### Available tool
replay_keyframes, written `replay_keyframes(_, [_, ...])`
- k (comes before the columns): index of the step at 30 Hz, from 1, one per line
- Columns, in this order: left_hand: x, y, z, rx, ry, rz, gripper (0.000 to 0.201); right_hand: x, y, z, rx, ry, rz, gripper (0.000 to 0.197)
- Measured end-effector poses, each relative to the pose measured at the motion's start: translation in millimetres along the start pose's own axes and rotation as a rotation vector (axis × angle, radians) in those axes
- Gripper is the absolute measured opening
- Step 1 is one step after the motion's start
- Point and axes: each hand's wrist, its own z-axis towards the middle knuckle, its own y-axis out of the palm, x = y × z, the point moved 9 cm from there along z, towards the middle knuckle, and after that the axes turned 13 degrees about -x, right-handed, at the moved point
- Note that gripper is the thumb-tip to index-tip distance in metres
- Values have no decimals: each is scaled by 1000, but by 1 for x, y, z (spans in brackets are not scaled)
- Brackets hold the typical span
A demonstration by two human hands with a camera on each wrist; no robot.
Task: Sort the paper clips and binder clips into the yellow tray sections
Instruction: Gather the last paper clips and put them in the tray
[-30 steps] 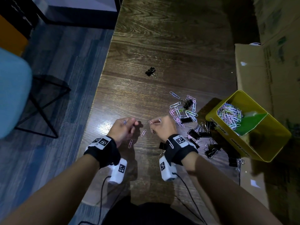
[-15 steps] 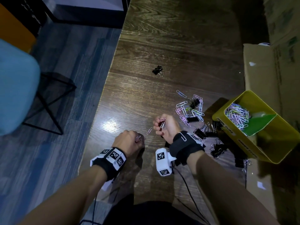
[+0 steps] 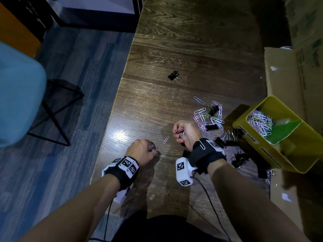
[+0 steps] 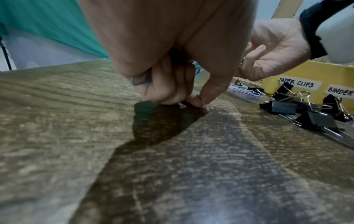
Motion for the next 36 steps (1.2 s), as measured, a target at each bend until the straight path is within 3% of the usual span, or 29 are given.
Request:
replay_keyframes(7, [-1, 0, 0, 9, -5, 2, 29, 11, 6, 4, -75, 69, 56, 31])
replay_keyframes(10, [1, -1, -2, 13, 9, 6, 24, 8, 5, 6, -73, 27, -15, 42])
replay_keyframes(12, [2, -2, -3, 18, 23, 0, 18, 1, 0, 8, -1, -4, -290, 51])
replay_keyframes(14, [3, -3, -4, 23, 29, 3, 18, -7, 2, 10, 49, -29, -737, 53])
replay_keyframes(15, [3, -3, -4, 22, 31, 7, 19, -9, 7, 12, 47, -34, -956, 50])
replay_keyframes(17, [4, -3, -3, 16, 37, 6, 19, -9, 18, 10, 3, -22, -1276, 27])
replay_keyframes(20, [2, -3, 0, -5, 34, -34, 22, -9, 34, 1, -82, -30, -1568, 27])
replay_keyframes(24, [4, -7, 2, -33, 53, -93, 27, -14, 44, -11, -84, -74, -1747, 25])
replay_keyframes(30, [9, -19, 11, -86, 35, -312, 30, -4, 40, -16, -127, -7, -1662, 21])
replay_keyframes(34, [46, -23, 20, -196, 11, -841, 18, -34, -14, -28, 13, -62, -966, 21])
replay_keyframes(36, [94, -21, 23, -314, 51, -964, 21, -59, -51, -42, 108, -146, -660, 27])
